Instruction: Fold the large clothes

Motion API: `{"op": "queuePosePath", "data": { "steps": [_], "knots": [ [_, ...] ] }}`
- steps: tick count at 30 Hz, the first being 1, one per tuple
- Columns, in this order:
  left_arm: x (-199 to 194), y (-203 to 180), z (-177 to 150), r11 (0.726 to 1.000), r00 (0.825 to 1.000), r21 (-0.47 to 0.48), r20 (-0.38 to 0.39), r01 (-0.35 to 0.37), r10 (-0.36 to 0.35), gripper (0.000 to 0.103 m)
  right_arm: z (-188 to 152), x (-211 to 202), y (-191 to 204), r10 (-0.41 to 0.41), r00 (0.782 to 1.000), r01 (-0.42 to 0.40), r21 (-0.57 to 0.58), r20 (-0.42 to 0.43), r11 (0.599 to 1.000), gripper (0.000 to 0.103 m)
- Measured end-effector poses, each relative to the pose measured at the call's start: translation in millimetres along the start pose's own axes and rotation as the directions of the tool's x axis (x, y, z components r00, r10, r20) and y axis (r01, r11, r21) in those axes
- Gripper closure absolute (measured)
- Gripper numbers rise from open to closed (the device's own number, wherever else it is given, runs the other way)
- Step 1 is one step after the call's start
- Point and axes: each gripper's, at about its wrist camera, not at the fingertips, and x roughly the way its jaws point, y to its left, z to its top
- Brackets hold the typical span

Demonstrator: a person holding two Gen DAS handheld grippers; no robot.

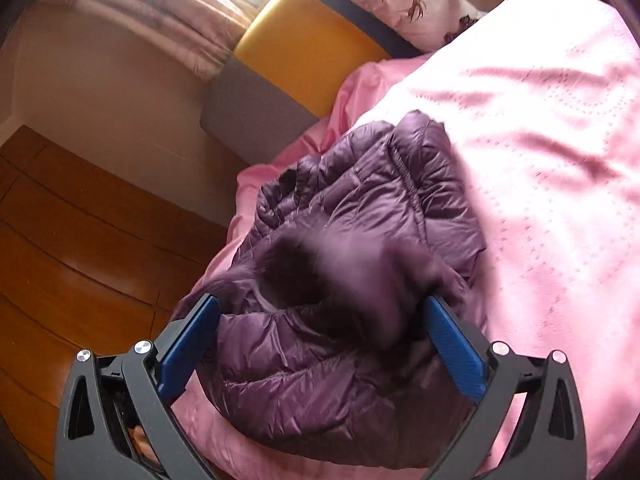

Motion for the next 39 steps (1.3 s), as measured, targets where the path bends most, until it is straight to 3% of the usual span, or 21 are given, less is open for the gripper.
{"op": "queuePosePath", "data": {
  "steps": [3,8,11,12,14,17,20,26,30,31,33,34,36,38,39],
  "knots": [
    [-0.9,15.1,-5.4,0.999,1.000,-0.035,-0.009,-0.001,0.001,0.021,-15.7,-18.0,-6.9,-0.028,0.999,0.029,-0.019,0.027,0.999,0.002],
    [27.6,21.4,-25.6,1.000,0.994,0.014,-0.103,-0.021,0.022,0.025,-53.1,-11.9,-27.1,-0.187,0.982,0.184,-0.099,-0.014,0.978,0.006],
    [47.5,9.3,-38.4,0.995,0.984,0.092,-0.169,-0.035,0.050,0.060,-66.9,8.5,-30.1,-0.255,0.965,0.244,-0.153,-0.061,0.958,0.043],
    [51.5,4.7,-42.8,0.990,0.981,0.130,-0.180,-0.051,0.074,0.074,-68.5,11.4,-29.9,-0.267,0.962,0.256,-0.158,-0.054,0.954,0.049],
    [53.6,0.8,-49.9,0.984,0.977,0.167,-0.192,-0.065,0.097,0.086,-70.0,11.3,-26.8,-0.261,0.964,0.250,-0.165,-0.046,0.954,0.062],
    [44.8,-0.4,-57.1,0.981,0.976,0.188,-0.196,-0.055,0.093,0.093,-72.0,0.2,-23.9,-0.248,0.968,0.238,-0.168,-0.044,0.957,0.080],
    [30.0,-0.3,-67.1,0.979,0.977,0.199,-0.202,-0.032,0.073,0.095,-81.6,-16.1,-17.6,-0.219,0.974,0.206,-0.186,-0.055,0.961,0.086],
    [-18.4,5.9,-101.7,0.981,0.969,0.192,-0.244,0.008,0.040,0.095,-115.4,-57.2,-13.2,-0.212,0.971,0.183,-0.219,-0.115,0.958,0.087],
    [-56.3,9.3,-133.3,0.985,0.960,0.171,-0.280,0.026,0.023,0.095,-143.2,-79.5,-13.8,-0.235,0.956,0.188,-0.247,-0.175,0.950,0.086],
    [-63.6,10.2,-140.3,0.985,0.956,0.168,-0.291,0.029,0.022,0.095,-147.3,-82.9,-13.2,-0.252,0.951,0.201,-0.258,-0.179,0.945,0.084],
    [-79.4,10.3,-152.3,0.983,0.953,0.182,-0.298,-0.006,0.061,0.092,-149.2,-88.7,-7.1,-0.301,0.941,0.246,-0.301,-0.152,0.921,0.070],
    [-84.0,10.8,-152.9,0.982,0.953,0.188,-0.292,-0.024,0.079,0.087,-146.8,-91.4,-1.6,-0.321,0.939,0.267,-0.328,-0.121,0.906,0.067],
    [-91.0,9.7,-146.3,0.976,0.961,0.210,-0.251,-0.063,0.116,0.074,-135.4,-88.3,10.0,-0.340,0.939,0.299,-0.369,-0.051,0.880,0.043],
    [-97.7,7.6,-134.0,0.968,0.972,0.232,-0.192,-0.093,0.139,0.047,-128.2,-86.5,23.9,-0.363,0.931,0.341,-0.424,0.031,0.839,0.032],
    [-99.2,6.9,-127.0,0.966,0.976,0.236,-0.166,-0.103,0.144,0.042,-124.3,-81.1,29.4,-0.372,0.927,0.355,-0.451,0.054,0.819,0.032]
  ]
}}
